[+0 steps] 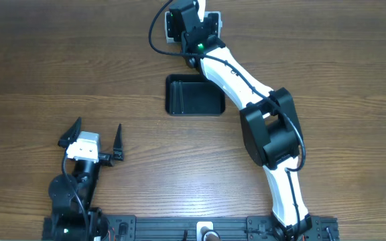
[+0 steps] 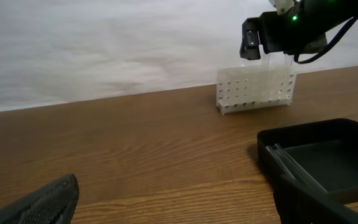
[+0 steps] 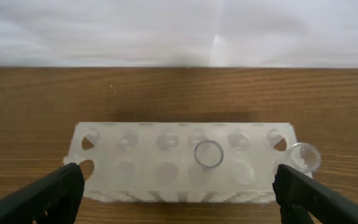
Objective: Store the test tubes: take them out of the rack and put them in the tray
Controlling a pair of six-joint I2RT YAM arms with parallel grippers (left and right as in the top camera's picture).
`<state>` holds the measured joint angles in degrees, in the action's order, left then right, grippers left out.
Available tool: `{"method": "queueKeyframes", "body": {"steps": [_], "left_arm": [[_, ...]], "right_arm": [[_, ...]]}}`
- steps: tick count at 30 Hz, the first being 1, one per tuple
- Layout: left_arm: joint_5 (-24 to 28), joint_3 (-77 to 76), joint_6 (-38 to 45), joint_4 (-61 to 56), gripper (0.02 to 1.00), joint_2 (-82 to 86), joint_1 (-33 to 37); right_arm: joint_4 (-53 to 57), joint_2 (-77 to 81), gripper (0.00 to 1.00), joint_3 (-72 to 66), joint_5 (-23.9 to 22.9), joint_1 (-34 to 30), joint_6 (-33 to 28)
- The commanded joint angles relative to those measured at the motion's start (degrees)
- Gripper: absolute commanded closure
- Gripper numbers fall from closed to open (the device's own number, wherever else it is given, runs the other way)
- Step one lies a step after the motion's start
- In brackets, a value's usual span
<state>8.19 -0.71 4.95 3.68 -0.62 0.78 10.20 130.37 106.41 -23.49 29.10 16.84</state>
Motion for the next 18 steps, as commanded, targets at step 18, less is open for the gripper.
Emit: {"method": "queueKeyframes", "body": {"steps": [18], "left_arm": [[0.52,0.37,0.44,0.00,0.018,0.35,0.26]], "right_arm": [[-4.04,3.65,0.117,1.27,0.02,-1.44,-1.20]]}}
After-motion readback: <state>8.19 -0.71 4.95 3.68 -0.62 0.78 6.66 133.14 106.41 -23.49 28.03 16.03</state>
